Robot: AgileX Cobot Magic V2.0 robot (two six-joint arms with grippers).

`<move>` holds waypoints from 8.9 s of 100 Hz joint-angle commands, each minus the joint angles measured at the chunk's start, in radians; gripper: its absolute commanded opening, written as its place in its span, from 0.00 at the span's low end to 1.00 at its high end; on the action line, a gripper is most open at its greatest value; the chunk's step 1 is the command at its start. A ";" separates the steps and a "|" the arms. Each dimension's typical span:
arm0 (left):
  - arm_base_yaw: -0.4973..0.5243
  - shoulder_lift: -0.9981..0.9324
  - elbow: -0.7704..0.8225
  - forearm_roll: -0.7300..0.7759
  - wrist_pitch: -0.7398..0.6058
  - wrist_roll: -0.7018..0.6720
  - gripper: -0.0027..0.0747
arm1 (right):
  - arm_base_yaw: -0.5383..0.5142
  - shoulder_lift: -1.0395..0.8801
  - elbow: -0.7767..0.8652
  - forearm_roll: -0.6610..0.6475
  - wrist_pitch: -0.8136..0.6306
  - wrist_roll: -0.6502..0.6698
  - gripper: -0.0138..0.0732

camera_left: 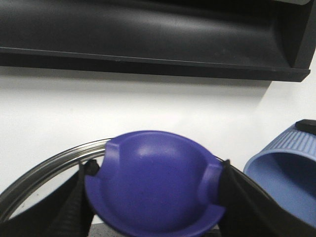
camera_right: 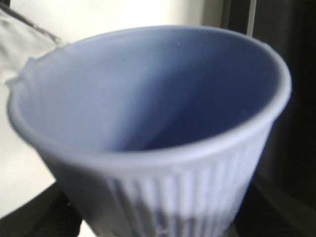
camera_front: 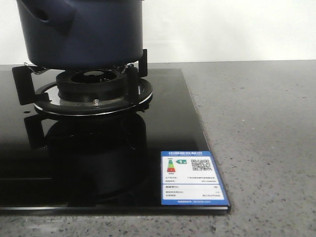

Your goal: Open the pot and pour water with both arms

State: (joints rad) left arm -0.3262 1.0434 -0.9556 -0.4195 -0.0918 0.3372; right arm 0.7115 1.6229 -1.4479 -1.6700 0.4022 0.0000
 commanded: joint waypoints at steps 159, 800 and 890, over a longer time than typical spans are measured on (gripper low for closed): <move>0.004 -0.025 -0.039 0.006 -0.106 0.000 0.50 | 0.002 -0.071 -0.037 0.268 0.155 0.433 0.56; -0.228 0.270 -0.039 0.061 -0.145 -0.002 0.52 | -1.246 -0.166 0.636 -0.011 -1.674 1.662 0.84; -0.160 0.010 -0.039 0.059 -0.035 -0.002 0.72 | -1.246 -0.265 0.636 -0.029 -1.674 1.676 0.36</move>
State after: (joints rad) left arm -0.5180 1.1368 -0.9556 -0.3588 -0.0923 0.3372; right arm -0.5282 1.4274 -0.7901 -1.7383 -1.1774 1.6766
